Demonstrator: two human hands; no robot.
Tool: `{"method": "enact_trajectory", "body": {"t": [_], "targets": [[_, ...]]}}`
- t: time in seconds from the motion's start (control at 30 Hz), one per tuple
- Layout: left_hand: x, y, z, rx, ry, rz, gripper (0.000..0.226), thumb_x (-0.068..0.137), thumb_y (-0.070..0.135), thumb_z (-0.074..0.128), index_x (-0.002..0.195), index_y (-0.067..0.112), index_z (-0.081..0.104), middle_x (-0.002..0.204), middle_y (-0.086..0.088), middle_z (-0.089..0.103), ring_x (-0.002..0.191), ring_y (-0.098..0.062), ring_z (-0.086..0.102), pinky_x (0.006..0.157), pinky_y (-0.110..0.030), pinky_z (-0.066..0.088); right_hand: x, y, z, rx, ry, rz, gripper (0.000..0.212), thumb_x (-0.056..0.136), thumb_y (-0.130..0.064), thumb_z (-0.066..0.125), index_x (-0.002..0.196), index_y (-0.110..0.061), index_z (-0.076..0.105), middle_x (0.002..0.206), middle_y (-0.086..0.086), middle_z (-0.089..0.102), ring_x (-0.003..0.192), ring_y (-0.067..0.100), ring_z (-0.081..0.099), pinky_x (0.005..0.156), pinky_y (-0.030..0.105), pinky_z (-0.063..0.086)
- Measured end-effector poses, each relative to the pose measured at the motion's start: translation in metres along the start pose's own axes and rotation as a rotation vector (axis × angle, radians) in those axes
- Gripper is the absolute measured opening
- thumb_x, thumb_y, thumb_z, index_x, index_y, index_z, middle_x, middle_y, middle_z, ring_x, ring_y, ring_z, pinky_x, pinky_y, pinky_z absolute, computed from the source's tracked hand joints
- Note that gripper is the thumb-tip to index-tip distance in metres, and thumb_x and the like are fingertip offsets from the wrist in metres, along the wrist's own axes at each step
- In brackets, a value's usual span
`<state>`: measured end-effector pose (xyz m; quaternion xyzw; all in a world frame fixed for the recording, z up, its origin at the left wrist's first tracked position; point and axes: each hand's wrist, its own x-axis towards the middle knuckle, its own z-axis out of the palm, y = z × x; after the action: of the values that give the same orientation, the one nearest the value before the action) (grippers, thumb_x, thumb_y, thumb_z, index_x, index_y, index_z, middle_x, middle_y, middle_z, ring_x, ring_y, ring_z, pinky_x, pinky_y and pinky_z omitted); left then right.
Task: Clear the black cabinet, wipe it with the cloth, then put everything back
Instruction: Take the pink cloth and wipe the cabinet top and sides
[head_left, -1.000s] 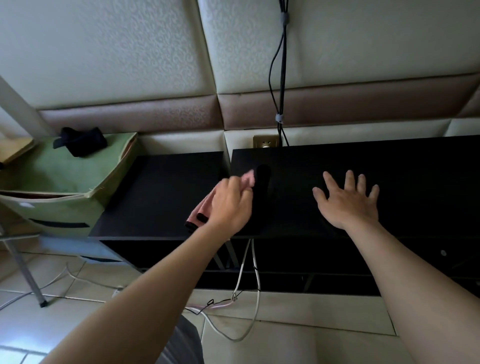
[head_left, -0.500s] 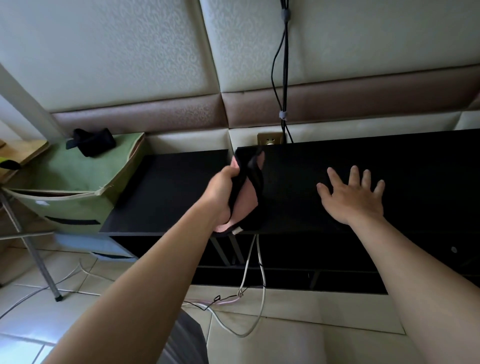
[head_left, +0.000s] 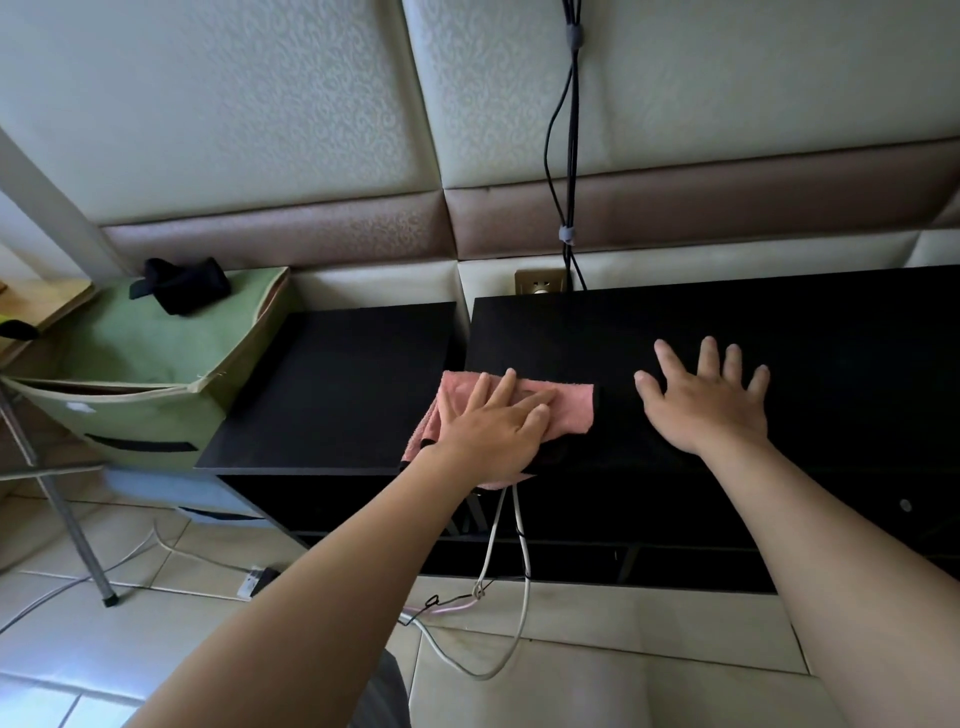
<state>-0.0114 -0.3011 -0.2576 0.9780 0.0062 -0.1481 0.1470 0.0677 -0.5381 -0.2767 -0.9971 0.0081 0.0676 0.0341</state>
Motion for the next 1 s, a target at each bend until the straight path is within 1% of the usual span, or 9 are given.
{"method": "enact_trajectory", "body": {"t": [0.07, 0.17, 0.27, 0.4, 0.53, 0.67, 0.8, 1.0], "targets": [[-0.004, 0.001, 0.000, 0.105, 0.074, 0.020, 0.053, 0.101, 0.058, 0.009, 0.154, 0.056, 0.007, 0.169, 0.002, -0.009, 0.154, -0.026, -0.017, 0.115, -0.064, -0.019, 0.001, -0.001, 0.000, -0.001, 0.006, -0.003, 0.070, 0.095, -0.072, 0.006, 0.158, -0.045, 0.002, 0.169, 0.012, -0.002, 0.154, 0.037, -0.006, 0.121, 0.062, -0.002], [-0.003, -0.001, 0.011, 0.182, 0.126, 0.026, 0.058, 0.098, 0.066, 0.007, 0.155, 0.054, -0.002, 0.169, -0.001, -0.013, 0.154, -0.023, -0.018, 0.119, -0.061, -0.013, 0.001, 0.000, 0.001, 0.000, 0.006, -0.002, 0.070, 0.094, -0.072, 0.005, 0.158, -0.045, 0.001, 0.169, 0.012, -0.002, 0.154, 0.037, -0.006, 0.121, 0.062, -0.003], [0.001, -0.001, 0.014, 0.159, 0.124, -0.003, 0.060, 0.097, 0.068, 0.007, 0.154, 0.055, -0.005, 0.168, -0.002, -0.015, 0.153, -0.024, -0.019, 0.118, -0.063, -0.012, 0.001, 0.000, 0.002, 0.000, -0.001, -0.005, 0.069, 0.094, -0.072, 0.005, 0.158, -0.045, 0.001, 0.169, 0.012, -0.003, 0.154, 0.037, -0.007, 0.121, 0.062, -0.003], [-0.011, 0.008, 0.019, 0.155, 0.110, -0.036, 0.059, 0.097, 0.066, 0.006, 0.153, 0.054, -0.010, 0.167, -0.006, -0.019, 0.152, -0.028, -0.022, 0.116, -0.068, -0.013, 0.000, 0.000, 0.000, 0.004, -0.009, -0.002, 0.070, 0.094, -0.072, 0.004, 0.158, -0.045, 0.000, 0.169, 0.012, -0.003, 0.154, 0.037, -0.007, 0.121, 0.061, -0.003], [-0.024, 0.014, 0.029, 0.155, 0.122, -0.040, 0.059, 0.098, 0.065, 0.007, 0.153, 0.053, -0.011, 0.166, -0.008, -0.021, 0.152, -0.030, -0.023, 0.114, -0.069, -0.013, -0.002, -0.001, -0.001, 0.010, -0.018, 0.000, 0.070, 0.094, -0.072, 0.003, 0.158, -0.046, -0.001, 0.169, 0.011, -0.004, 0.154, 0.036, -0.008, 0.121, 0.060, -0.004], [-0.018, 0.015, 0.027, 0.156, 0.117, -0.050, 0.059, 0.098, 0.064, 0.008, 0.152, 0.054, -0.012, 0.166, -0.008, -0.020, 0.152, -0.030, -0.022, 0.114, -0.069, -0.013, -0.002, 0.000, 0.000, 0.003, -0.022, 0.002, 0.070, 0.094, -0.072, 0.002, 0.158, -0.046, -0.002, 0.169, 0.011, -0.005, 0.154, 0.036, -0.009, 0.121, 0.060, -0.004], [-0.003, 0.015, 0.020, 0.153, 0.125, -0.062, 0.058, 0.099, 0.061, 0.007, 0.154, 0.051, -0.010, 0.167, -0.010, -0.019, 0.152, -0.031, -0.021, 0.114, -0.069, -0.013, -0.002, -0.001, 0.000, 0.006, -0.026, 0.001, 0.069, 0.094, -0.072, 0.003, 0.158, -0.046, -0.003, 0.169, 0.011, -0.007, 0.154, 0.036, -0.010, 0.121, 0.060, -0.005], [0.036, 0.013, 0.006, 0.133, 0.127, -0.082, 0.059, 0.098, 0.062, 0.006, 0.155, 0.051, -0.008, 0.167, -0.009, -0.017, 0.152, -0.031, -0.021, 0.115, -0.068, -0.013, -0.001, 0.000, 0.003, -0.003, -0.015, 0.003, 0.069, 0.094, -0.072, 0.003, 0.158, -0.046, -0.004, 0.169, 0.011, -0.007, 0.154, 0.036, -0.010, 0.122, 0.060, -0.004]]}}
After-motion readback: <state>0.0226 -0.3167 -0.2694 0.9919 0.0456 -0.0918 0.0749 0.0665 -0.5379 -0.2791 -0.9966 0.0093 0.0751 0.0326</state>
